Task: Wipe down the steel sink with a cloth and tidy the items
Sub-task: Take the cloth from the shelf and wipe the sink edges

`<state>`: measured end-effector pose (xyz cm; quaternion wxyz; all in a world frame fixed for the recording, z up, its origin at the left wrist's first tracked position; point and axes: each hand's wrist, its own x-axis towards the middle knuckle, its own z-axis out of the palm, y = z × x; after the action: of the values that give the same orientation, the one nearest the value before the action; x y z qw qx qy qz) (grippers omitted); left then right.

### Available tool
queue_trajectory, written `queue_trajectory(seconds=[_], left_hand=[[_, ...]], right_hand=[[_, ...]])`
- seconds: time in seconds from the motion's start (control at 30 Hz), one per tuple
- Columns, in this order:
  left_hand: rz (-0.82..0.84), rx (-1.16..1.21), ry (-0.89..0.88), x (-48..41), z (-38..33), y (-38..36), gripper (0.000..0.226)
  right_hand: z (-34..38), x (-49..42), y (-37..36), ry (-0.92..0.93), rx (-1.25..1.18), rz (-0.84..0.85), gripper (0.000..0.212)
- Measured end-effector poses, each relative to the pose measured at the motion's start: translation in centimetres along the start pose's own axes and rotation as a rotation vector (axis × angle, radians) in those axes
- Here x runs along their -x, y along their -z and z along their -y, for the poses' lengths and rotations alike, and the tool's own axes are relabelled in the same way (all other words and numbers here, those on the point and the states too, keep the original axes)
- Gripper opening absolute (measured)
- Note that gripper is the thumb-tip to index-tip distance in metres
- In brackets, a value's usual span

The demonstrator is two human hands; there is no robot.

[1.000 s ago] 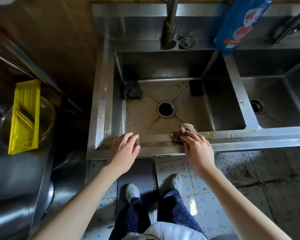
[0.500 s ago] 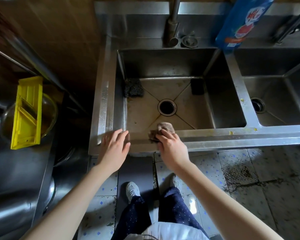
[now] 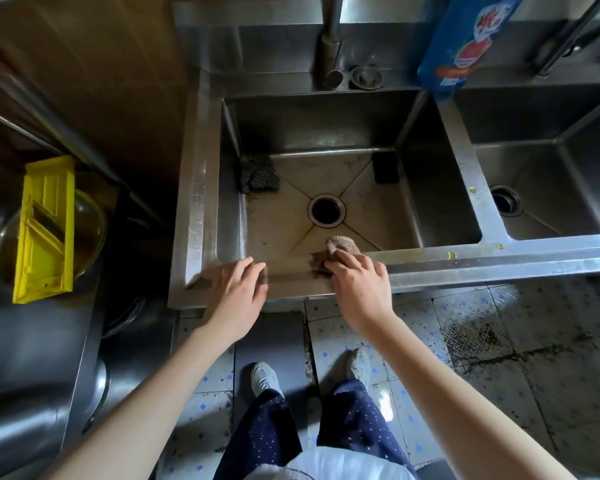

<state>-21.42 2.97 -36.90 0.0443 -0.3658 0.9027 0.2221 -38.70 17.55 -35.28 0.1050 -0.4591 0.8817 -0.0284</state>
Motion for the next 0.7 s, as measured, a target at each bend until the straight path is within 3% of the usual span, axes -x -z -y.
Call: queue_trajectory(seconds=[0.43,0.7], left_hand=[[0.058,0.143,0.035,-2.9,-11.5,-3.9,0.046],[0.013,0.046,0.075,-3.6,-15.3,-5.4,0.049]], right_hand=[[-20.1,1.4,3.8,-0.258,0.035,-0.041,0.028],[-17.4,1.4,2.7,0.045,-0.045,0.006,0.038]])
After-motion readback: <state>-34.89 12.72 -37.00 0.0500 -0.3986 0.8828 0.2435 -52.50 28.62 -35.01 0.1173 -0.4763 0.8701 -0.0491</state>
